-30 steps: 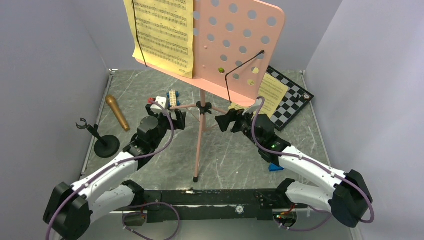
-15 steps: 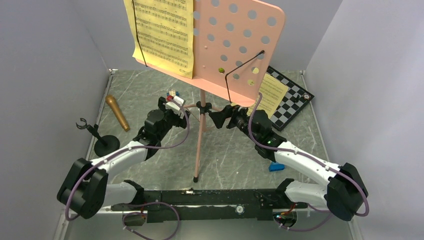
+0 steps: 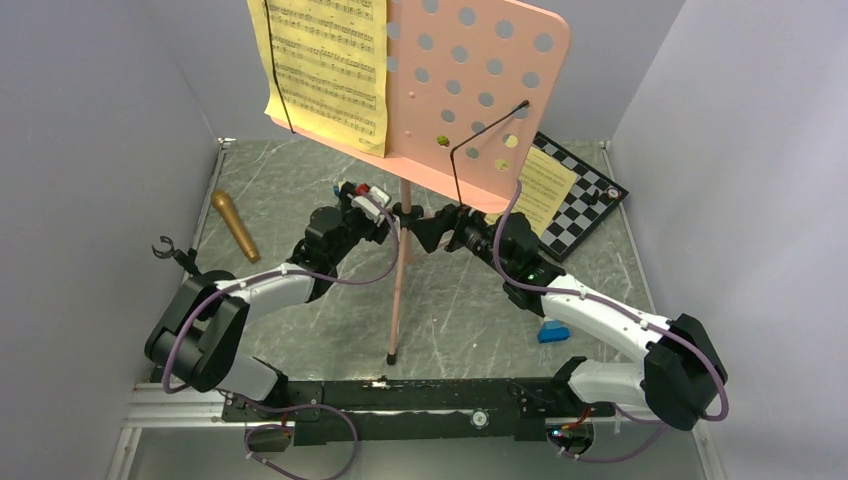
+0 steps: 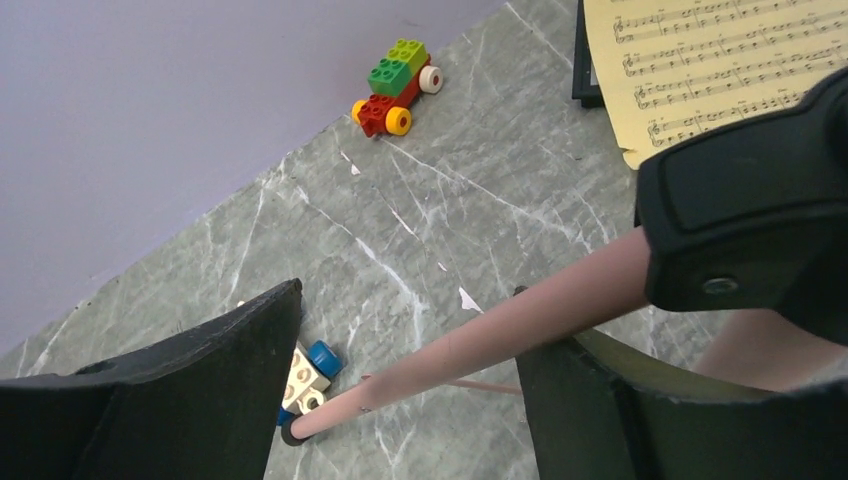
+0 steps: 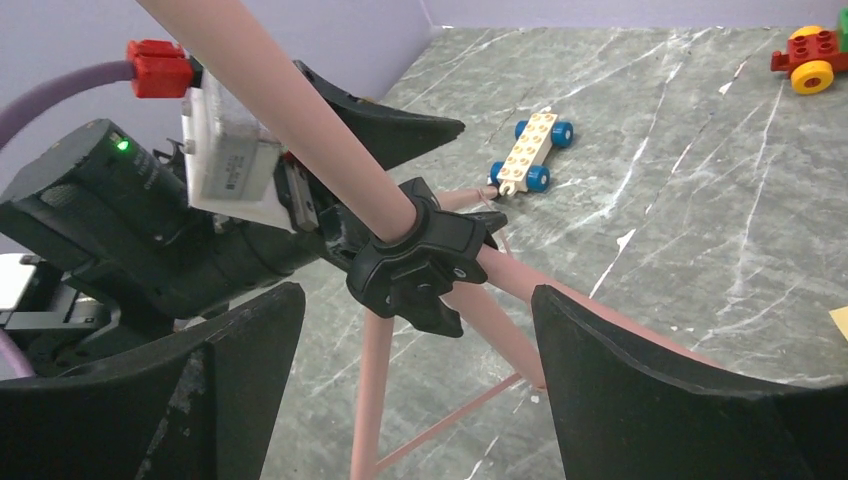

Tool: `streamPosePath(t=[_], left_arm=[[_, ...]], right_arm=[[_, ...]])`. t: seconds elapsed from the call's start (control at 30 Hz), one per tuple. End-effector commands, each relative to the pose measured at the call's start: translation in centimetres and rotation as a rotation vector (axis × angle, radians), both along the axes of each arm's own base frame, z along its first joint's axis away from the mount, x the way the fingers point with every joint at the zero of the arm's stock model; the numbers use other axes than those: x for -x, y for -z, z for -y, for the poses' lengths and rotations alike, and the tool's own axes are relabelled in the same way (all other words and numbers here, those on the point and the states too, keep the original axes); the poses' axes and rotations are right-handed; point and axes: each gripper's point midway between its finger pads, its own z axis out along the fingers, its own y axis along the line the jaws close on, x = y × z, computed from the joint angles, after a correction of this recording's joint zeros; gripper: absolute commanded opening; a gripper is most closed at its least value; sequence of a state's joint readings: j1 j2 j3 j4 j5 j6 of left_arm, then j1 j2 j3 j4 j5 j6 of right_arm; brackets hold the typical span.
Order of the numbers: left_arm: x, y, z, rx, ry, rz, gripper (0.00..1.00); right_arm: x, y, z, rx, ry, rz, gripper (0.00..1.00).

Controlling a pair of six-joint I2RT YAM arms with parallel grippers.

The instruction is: Pack up the instrument practice props

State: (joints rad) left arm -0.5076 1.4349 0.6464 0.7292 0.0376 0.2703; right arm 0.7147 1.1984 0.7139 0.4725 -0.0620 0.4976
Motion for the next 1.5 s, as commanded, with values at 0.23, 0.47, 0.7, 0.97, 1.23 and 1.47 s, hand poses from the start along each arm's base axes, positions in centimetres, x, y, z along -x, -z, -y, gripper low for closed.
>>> streamPosePath(t=[0.23,0.47,0.7,0.97,1.23,1.47], left_arm=[[-1.5,-2.1,0.2,-0.016,-0.011,0.106,0.59],[-1.6,-2.1,0.2,-0.034,-0.009,0.107,0.26],[-0.9,-2.0,0.3,-0.032,-0.018,0.106,0.06],[0.3,-1.5,0.0,-0.079,-0.106,0.072,0.00],[1.8,-0.8,-1.1,-0.120,-0.242,0.038,0.00],[3.4,0.7,-3.6,-0.129,-0.393,-0.027,0.00]], right_arm=[[-0.9,-4.8,-1.6,-0.078,-0.041,0.122,0.89],[-1.8,-5.9,-1.8,-0.081,-0.019,0.159,0.89],[-2.0,-6.6,-2.1,-0.085,-0.027,0.198,0.89],[-2.6,-7.0,-3.1,-0.072,-0.051,0.234,0.89],[-3.9,-5.7,-4.6,-0.047,-0.097,0.220,0.84],[-5.2,-4.4,-5.4,-0.048,-0.159,0.185,0.79]])
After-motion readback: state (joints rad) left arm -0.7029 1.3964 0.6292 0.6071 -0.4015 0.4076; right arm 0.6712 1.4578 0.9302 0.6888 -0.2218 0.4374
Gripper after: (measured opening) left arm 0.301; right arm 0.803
